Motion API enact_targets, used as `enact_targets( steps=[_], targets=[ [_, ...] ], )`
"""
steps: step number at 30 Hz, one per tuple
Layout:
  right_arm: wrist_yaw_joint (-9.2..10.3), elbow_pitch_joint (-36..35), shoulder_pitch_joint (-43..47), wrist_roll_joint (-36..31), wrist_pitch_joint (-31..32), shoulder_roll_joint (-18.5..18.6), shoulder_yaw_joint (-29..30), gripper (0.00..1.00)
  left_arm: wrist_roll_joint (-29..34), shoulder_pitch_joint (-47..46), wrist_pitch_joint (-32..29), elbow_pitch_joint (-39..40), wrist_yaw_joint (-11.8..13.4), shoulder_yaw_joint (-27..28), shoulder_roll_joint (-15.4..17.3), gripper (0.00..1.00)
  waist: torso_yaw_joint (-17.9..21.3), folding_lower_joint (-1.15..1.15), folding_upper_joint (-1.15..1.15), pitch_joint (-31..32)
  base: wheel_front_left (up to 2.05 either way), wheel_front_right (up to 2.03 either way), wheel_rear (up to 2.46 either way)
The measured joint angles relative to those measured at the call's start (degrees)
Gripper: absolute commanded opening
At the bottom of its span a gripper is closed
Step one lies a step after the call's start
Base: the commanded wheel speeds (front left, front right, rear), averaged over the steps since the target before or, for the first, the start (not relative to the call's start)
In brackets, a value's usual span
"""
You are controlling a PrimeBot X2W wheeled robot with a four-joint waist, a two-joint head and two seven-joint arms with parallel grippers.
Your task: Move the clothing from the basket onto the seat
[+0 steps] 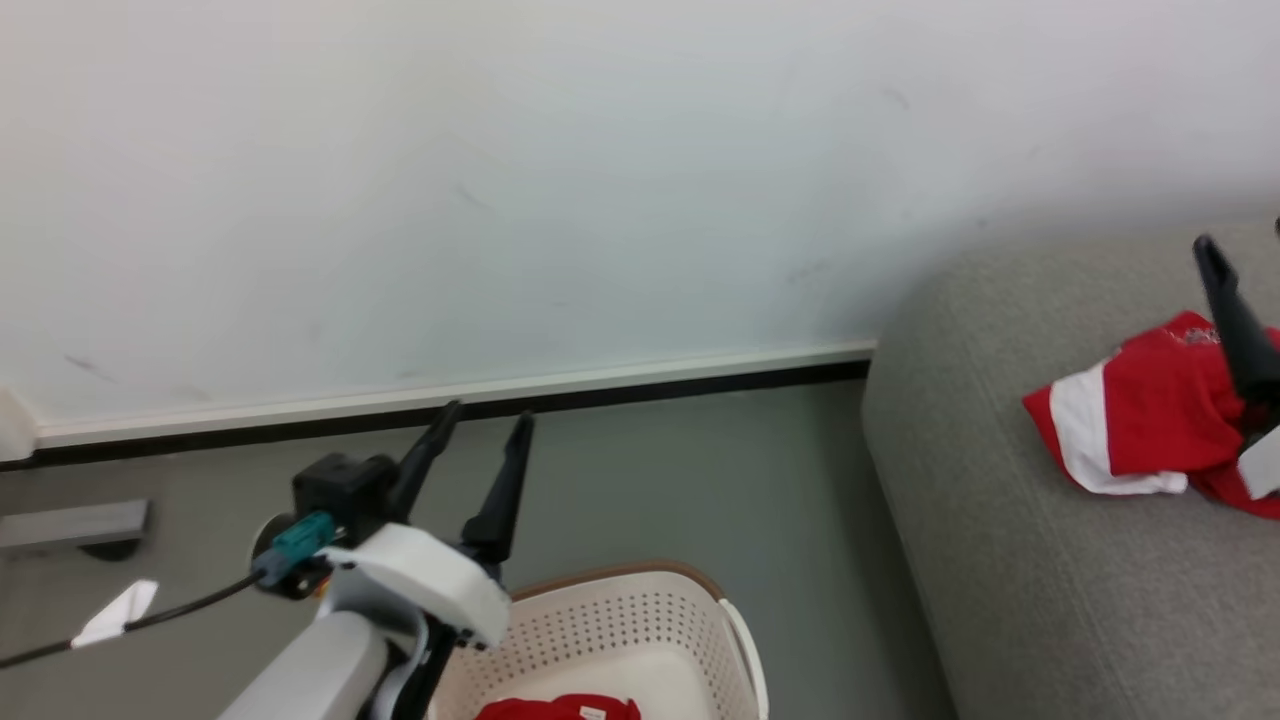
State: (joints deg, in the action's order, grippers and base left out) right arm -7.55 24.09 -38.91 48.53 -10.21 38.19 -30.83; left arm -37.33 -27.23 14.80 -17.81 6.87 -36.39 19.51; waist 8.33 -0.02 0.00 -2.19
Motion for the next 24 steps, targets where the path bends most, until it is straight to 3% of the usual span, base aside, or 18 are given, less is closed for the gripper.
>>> enact_targets(
  steps=[7, 13, 19, 24],
  targets=[
    [0.00, -4.6, 11.0, -7.3, -4.0, -7.1, 8.6, 1.00, -1.6, 7.1, 0.3, 3.5, 3.5, 7.5, 2.4, 1.00, -4.5, 0.01, 0.00, 2.6, 0.00, 0.00, 0.00],
    [0.00, -8.1, 20.5, -13.2, -4.6, -14.4, 15.6, 1.00, 1.1, 14.3, 0.3, 7.0, 5.8, 15.1, 3.4, 1.00, -7.0, 0.01, 0.00, 4.2, 0.00, 0.00, 0.00],
    [0.00, -13.8, 28.9, -18.7, -4.8, -21.0, 21.0, 1.00, 5.1, 21.3, 0.3, 10.7, 6.5, 22.0, 2.2, 1.00, -8.2, 0.01, 0.00, 5.5, 0.00, 0.00, 0.00],
    [0.00, -16.0, 34.9, -23.1, -4.8, -25.4, 24.9, 1.00, 7.8, 26.4, 0.3, 11.6, 5.7, 25.9, -0.9, 1.00, -8.2, 0.01, 0.00, 5.7, 0.00, 0.00, 0.00]
  ],
)
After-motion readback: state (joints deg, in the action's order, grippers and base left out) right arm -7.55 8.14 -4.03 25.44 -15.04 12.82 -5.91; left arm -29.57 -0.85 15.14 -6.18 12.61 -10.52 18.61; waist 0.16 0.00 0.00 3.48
